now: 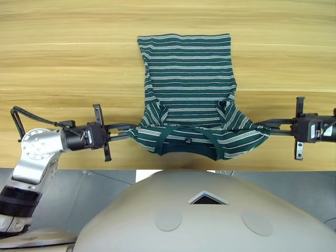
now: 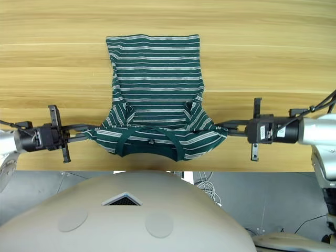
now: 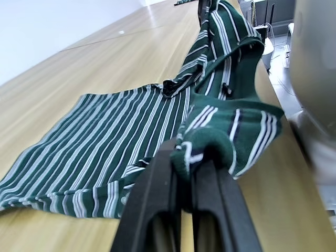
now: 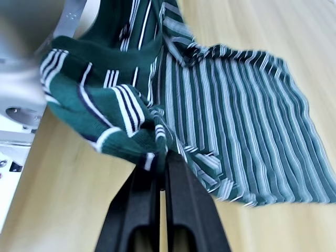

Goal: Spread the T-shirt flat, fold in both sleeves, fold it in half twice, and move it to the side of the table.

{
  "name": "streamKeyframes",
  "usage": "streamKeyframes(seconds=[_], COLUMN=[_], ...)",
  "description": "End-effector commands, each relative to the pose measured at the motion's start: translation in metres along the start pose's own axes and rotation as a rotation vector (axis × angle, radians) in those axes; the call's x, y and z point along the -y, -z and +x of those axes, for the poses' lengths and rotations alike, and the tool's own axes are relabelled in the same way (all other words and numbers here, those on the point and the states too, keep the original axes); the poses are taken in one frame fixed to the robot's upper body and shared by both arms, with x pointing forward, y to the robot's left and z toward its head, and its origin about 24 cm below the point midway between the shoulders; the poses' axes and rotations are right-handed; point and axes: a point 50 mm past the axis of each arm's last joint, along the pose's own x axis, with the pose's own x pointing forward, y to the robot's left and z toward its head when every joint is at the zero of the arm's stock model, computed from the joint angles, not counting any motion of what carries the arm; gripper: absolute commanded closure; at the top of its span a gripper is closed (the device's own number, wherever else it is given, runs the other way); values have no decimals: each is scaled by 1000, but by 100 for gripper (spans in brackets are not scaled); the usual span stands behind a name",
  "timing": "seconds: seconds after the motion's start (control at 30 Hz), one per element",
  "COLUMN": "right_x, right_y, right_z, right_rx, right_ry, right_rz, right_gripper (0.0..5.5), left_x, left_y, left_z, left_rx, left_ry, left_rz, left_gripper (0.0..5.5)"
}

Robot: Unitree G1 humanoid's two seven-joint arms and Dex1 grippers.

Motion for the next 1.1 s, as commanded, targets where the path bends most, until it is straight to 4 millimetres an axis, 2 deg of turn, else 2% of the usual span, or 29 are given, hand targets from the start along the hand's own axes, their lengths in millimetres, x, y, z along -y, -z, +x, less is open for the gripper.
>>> streamKeyframes(seconds=[0.03,0.13,0.2,0.27,0.37,0.43,0.57,0.63,0.67,0.77,0.93,1.1], right_x=[75,141,165,177,184,186,184,183,182,180,182,176], right_y=[4,20,24,28,33,39,52,55,57,65,69,75], right_z=[-12,-4,9,25,50,62,78,82,83,81,72,71], right_rx=[-3,-16,-49,-73,-89,-121,-173,-182,-195,-245,-240,-208], right_ry=[82,171,211,234,241,286,370,403,417,488,596,627], right_rz=[44,191,257,299,345,386,460,482,484,484,485,449], right_gripper=[550,550,550,550,550,550,550,550,519,470,386,309], left_x=[-69,-141,-169,-183,-188,-191,-193,-190,-188,-179,-173,-176], left_y=[8,20,21,20,28,37,54,62,66,79,86,89], left_z=[10,23,34,46,57,57,61,62,62,63,66,64], left_rx=[-5,-51,-56,-56,-66,-79,-121,-127,-139,-174,-189,-211], left_ry=[-81,-207,-272,-293,-317,-419,-645,-705,-723,-770,-779,-873], left_rz=[-41,-146,-201,-230,-267,-316,-426,-483,-498,-543,-598,-661], left_gripper=[549,549,549,549,549,549,549,549,550,490,410,337])
